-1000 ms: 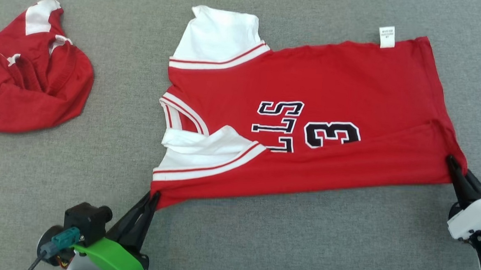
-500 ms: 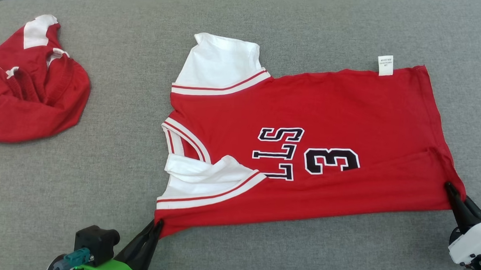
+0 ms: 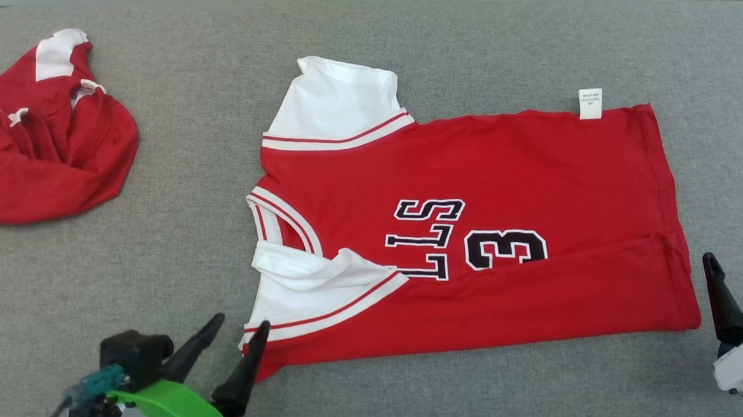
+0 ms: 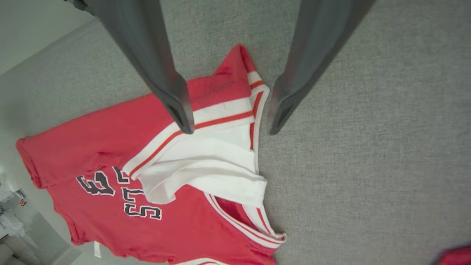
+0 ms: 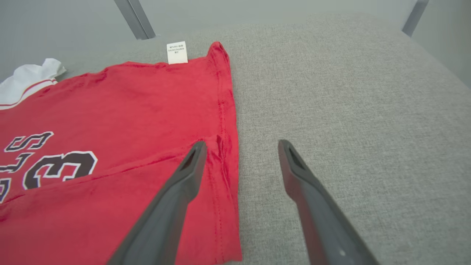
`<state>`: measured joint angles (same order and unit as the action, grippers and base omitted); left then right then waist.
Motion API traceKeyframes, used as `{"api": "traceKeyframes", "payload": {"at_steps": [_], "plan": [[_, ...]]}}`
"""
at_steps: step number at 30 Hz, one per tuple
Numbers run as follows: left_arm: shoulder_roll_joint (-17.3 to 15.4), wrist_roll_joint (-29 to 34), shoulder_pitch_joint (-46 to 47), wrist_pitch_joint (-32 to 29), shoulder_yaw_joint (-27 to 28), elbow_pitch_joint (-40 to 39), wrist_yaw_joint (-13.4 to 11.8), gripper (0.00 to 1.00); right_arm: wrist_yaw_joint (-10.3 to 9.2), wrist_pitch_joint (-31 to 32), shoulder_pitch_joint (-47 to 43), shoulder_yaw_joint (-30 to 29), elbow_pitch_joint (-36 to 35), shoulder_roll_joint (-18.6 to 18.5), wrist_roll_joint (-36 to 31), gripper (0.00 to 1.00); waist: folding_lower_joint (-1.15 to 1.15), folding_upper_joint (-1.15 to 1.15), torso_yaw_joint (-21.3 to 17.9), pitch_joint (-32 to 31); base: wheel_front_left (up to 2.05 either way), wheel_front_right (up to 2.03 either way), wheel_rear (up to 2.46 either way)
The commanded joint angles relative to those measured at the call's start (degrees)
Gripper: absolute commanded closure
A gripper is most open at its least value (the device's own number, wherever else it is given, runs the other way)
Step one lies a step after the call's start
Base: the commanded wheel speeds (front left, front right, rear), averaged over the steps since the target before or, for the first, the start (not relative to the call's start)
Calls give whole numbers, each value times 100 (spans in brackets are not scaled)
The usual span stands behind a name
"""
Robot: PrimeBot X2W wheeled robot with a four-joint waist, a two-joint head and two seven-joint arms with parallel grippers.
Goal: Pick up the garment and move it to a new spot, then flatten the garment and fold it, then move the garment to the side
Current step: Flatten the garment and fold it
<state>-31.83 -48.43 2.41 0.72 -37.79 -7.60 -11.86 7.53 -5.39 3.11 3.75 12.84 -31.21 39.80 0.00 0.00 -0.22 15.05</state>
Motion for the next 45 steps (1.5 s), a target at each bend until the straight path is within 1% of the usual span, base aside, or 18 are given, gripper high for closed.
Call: {"api": "traceKeyframes", "payload": {"at_steps": [1, 4, 6, 8, 11, 18, 22, 25, 29, 32, 37, 45], "plan": [[-53, -60, 145, 88, 162, -182, -54, 0, -9, -76, 88, -32, -68, 125, -136, 0, 0, 0, 1, -9, 0, 0, 0], [-115, -152, 440, 160, 545, -549, -174, 0, -10, -138, 200, -44, -153, 358, -393, 0, 0, 0, 4, 2, 0, 0, 0], [-259, -28, 775, 62, 699, -625, -214, 0, -10, -208, 342, 7, -169, 505, -525, 0, 0, 0, 0, 48, 0, 0, 0], [-294, 26, 1214, -93, 805, -625, -220, 0, -10, -303, 511, 64, -128, 646, -674, 0, 0, 0, -13, 141, 0, 0, 0], [-297, 15, 1897, -389, 902, -425, -146, 0, -10, -453, 783, 216, -86, 814, -837, 0, 0, 0, -61, 336, 0, 0, 0], [-180, -286, 3696, -1330, 910, 497, 306, 0, -10, -730, 1404, 570, 13, 989, -1052, 0, 0, 0, -282, 1002, 0, 0, 0], [-147, -346, 4629, -2079, 715, 1126, 564, 0, -10, -831, 1613, 684, 56, 1020, -970, 0, 0, 0, -419, 1354, 0, 0, 0], [-127, -229, 5240, -2526, 554, 1610, 698, 0, -10, -889, 1702, 726, 73, 1008, -912, 0, 0, 0, -527, 1559, 0, 0, 0], [-48, -160, 5737, -2921, 355, 2217, 854, 0, -10, -941, 1782, 752, 90, 1021, -840, 0, 0, 0, -676, 1750, 0, 0, 0], [2, -127, 5953, -3061, 269, 2544, 950, 0, -10, -952, 1846, 777, 102, 1041, -774, 0, 0, 0, -782, 1854, 0, 0, 0], [55, 48, 6194, -2998, 142, 2961, 1094, 0, -10, -983, 1882, 807, 96, 1061, -676, 0, 0, 0, -901, 1991, 0, 0, 0], [115, 108, 6384, -2922, 73, 3286, 1254, 0, -10, -978, 1852, 726, 81, 1051, -616, 0, 0, 0, -975, 2096, 0, 0, 0]]}}
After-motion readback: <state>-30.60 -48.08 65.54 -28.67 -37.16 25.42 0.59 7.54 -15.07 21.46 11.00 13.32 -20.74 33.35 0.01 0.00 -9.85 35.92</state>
